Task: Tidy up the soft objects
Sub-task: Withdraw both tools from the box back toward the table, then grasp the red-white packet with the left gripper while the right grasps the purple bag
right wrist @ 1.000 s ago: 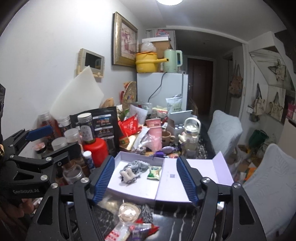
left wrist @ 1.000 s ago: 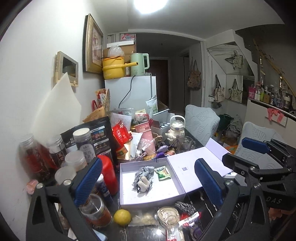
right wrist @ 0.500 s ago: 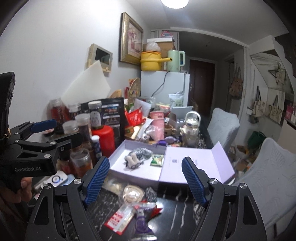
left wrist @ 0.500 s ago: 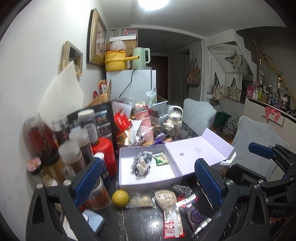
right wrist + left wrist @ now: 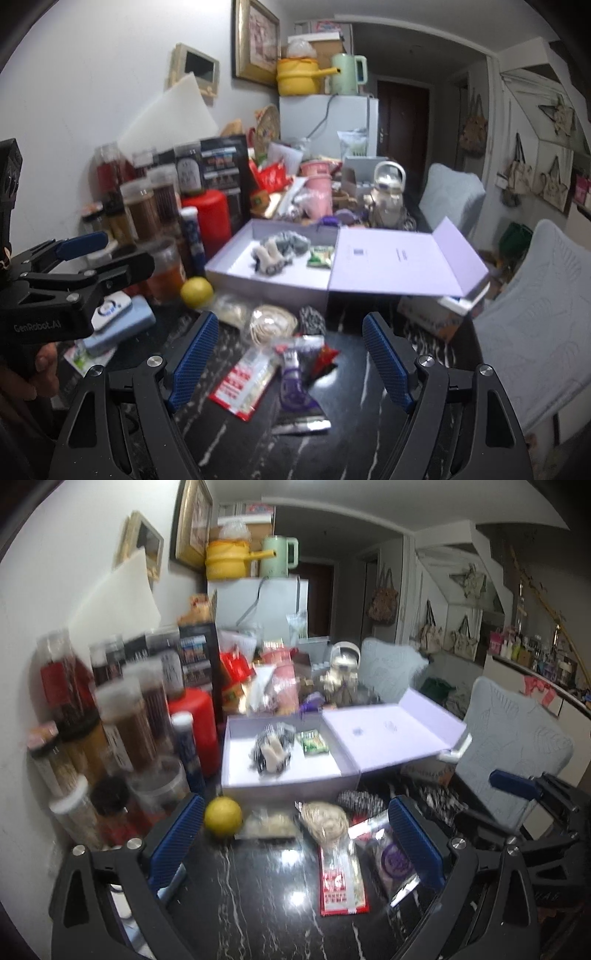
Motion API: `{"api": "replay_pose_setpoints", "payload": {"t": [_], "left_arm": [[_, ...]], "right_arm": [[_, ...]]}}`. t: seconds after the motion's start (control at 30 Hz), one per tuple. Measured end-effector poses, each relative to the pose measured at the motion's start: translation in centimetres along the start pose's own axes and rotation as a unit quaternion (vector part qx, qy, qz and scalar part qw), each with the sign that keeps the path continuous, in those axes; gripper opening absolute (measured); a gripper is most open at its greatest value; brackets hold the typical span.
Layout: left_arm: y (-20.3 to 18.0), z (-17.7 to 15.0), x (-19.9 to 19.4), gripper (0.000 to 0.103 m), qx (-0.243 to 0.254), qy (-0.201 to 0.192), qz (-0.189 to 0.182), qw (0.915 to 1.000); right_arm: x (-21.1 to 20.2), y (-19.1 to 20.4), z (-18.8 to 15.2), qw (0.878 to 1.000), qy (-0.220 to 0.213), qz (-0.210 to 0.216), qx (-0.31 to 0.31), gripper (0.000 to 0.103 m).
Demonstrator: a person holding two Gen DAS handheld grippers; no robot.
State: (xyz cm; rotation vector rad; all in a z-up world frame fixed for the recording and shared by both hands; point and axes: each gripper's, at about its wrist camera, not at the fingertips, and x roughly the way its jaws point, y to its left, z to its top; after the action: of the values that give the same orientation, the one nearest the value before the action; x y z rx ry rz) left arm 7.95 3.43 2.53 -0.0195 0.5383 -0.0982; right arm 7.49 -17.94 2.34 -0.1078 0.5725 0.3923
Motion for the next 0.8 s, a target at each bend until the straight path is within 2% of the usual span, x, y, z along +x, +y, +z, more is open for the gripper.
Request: {"api": "replay_pose_setpoints", "payload": {"t": [0.2, 0.53, 0.8], "left_arm": [[-0.1, -2.6, 2.5, 0.101, -0.009, 0.038, -0.02, 0.9991], [-1.6, -6.1, 6.5, 0.101, 0.019, 0.085, -0.034, 0.9956], [-0.8, -8.2, 9.3, 0.101, -0.006, 0.135, -0.038, 0.9901]], "right_arm": [[1.6, -1.0, -2.6, 0.999, 0.032, -0.015, 0.014, 0.081], [4.6, -2.7, -6.5, 0.995, 0.083, -0.017, 0.045, 0.081], [7.7, -2.9, -8.0, 0.991, 0.12, -0.002, 0.051, 0.081]]}}
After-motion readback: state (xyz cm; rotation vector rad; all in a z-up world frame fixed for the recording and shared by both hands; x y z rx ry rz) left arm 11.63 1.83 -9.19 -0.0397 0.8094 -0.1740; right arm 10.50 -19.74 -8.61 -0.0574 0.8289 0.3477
